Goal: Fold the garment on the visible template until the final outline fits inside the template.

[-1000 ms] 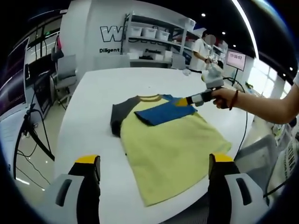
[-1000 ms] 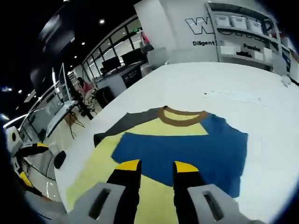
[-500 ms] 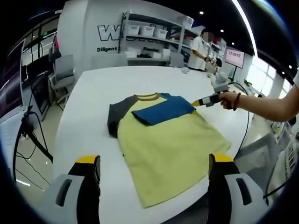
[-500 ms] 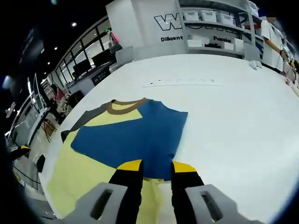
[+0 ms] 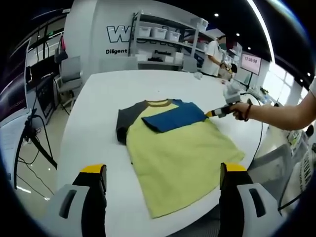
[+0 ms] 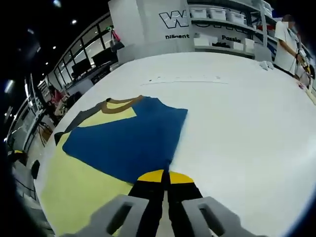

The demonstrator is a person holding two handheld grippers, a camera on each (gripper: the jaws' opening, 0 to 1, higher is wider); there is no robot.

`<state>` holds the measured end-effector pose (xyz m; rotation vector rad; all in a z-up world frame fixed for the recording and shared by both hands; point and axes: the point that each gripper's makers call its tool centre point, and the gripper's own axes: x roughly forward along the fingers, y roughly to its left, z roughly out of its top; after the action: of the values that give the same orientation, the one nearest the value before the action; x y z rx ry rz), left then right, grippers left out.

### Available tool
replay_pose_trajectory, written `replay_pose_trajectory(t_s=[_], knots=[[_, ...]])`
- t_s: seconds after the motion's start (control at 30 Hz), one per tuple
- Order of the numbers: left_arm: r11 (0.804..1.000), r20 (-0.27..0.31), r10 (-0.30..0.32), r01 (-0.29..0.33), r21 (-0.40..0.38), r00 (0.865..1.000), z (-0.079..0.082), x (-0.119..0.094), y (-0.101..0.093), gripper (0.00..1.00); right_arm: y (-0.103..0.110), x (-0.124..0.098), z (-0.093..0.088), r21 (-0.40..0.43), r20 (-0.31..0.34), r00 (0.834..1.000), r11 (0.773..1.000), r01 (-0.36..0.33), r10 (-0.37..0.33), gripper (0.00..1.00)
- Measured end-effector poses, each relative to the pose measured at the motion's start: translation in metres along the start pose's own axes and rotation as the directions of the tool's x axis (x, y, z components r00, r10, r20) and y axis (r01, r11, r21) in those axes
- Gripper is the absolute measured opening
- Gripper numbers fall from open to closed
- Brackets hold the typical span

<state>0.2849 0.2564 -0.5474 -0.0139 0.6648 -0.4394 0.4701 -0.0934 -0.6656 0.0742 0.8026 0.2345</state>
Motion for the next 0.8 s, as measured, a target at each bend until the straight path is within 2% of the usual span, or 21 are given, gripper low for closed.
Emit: replay_pose_trajectory(t_s=[0.03, 0.07, 0.13, 0.2, 0.43, 0.53, 0.6, 0.8], knots=[[1.0, 0.0, 0.0, 0.0, 0.002, 1.0, 0.0, 0.0, 0.0, 0.94, -0.003, -0.002, 0.0, 0.014, 0.009, 1.0, 1.0, 0.025, -0.025, 0.0], [1.0, -0.003, 0.003, -0.003, 0.002, 1.0, -0.001, 0.0, 0.001, 0.94, -0.005, -0.006, -0.002, 0.103, 0.013, 0.999, 0.993, 0.051, -0.052, 0.0], [1.0, -0.006, 0.007, -0.007, 0.004, 1.0, -0.001, 0.0, 0.002, 0.93, -0.004, -0.009, -0.004, 0.194, 0.03, 0.997, 0.979, 0.057, -0.064, 0.0], [1.0, -0.004, 0.004, -0.004, 0.004, 1.0, 0.0, 0.0, 0.001, 0.93, -0.001, -0.007, -0.01, 0.149, 0.009, 0.998, 0.987, 0.062, -0.064, 0.0], [1.0, 0.003, 0.0, 0.0, 0.013, 1.0, 0.001, -0.003, 0.001, 0.93, -0.002, -0.013, -0.003, 0.156, 0.035, 0.997, 0.986, 0.066, -0.072, 0.0], [1.0, 0.002, 0.007, -0.007, 0.014, 1.0, 0.001, -0.004, 0.004, 0.93, 0.002, -0.014, -0.003, 0.184, 0.037, 0.997, 0.981, 0.057, -0.065, 0.17], [1.0, 0.004, 0.005, -0.005, 0.013, 1.0, 0.002, -0.003, 0.003, 0.93, 0.004, -0.01, -0.009, 0.182, 0.012, 0.998, 0.982, 0.057, -0.06, 0.23], [1.0, 0.007, 0.0, 0.0, 0.015, 1.0, 0.002, -0.003, 0.001, 0.93, 0.009, -0.004, -0.015, 0.16, -0.002, 0.998, 0.985, 0.067, -0.067, 0.12]])
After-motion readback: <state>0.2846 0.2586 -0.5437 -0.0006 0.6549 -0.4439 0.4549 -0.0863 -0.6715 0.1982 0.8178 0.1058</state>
